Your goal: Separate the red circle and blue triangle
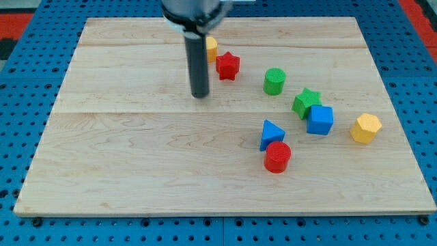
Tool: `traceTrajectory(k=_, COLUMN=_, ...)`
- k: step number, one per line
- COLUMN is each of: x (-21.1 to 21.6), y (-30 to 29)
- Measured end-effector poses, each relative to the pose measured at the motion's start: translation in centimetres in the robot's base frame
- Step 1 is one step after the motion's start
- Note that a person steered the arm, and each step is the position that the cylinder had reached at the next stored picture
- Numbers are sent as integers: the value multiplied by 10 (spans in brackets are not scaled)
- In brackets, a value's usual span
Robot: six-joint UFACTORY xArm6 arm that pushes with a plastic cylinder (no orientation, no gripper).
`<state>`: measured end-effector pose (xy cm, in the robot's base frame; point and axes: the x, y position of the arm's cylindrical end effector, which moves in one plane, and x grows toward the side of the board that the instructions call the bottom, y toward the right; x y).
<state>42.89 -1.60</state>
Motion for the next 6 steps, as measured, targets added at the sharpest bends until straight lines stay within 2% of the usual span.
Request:
traceTrajectory(k=1, x=84, y=-20)
traceTrajectory(k=2, x=166, y=13)
traceTrajectory(k=3, x=167, y=120)
traceTrajectory(k=4, x=141, y=165)
traceTrajectory(k=6, x=118, y=66)
